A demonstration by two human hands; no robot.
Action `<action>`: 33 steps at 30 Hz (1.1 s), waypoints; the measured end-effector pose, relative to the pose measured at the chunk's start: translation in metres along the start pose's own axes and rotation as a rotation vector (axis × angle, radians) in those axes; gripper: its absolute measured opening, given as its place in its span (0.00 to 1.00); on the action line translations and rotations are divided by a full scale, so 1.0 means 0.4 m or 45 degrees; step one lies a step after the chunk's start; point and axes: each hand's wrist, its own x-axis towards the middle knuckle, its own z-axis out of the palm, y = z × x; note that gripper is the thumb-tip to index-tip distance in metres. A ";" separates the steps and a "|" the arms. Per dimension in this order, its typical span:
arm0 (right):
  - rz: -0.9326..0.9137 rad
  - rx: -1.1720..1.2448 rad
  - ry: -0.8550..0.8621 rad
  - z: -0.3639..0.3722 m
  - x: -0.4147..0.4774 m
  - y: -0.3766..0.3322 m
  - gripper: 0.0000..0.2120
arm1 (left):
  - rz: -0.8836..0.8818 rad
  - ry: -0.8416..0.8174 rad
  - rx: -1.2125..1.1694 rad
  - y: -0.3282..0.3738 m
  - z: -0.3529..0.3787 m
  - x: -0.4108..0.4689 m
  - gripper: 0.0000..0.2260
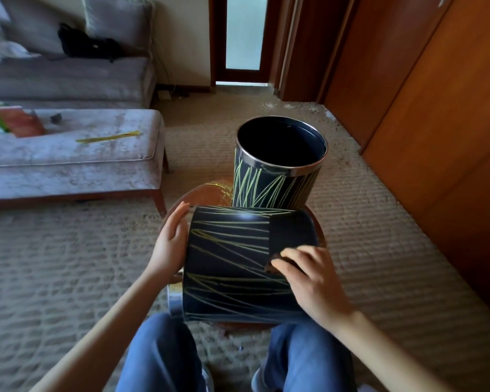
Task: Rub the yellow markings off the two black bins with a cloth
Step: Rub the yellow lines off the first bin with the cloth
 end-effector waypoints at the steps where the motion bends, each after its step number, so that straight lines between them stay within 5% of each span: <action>1: 0.008 0.000 -0.010 0.006 0.015 0.007 0.10 | 0.004 0.000 -0.005 0.001 0.000 -0.007 0.17; 8: 0.241 0.015 -0.282 0.076 0.234 0.058 0.08 | 0.065 0.001 0.014 -0.003 -0.007 -0.049 0.18; 19: -0.078 0.073 -0.077 0.001 0.052 -0.001 0.09 | 0.022 -0.024 -0.011 0.005 -0.002 -0.031 0.18; 26: 0.228 0.111 -0.397 0.094 0.269 0.036 0.07 | 0.082 -0.033 0.021 -0.014 -0.011 -0.054 0.18; 33: -0.010 0.136 -0.133 0.032 0.119 -0.051 0.09 | 0.092 -0.013 0.032 -0.015 -0.006 -0.044 0.18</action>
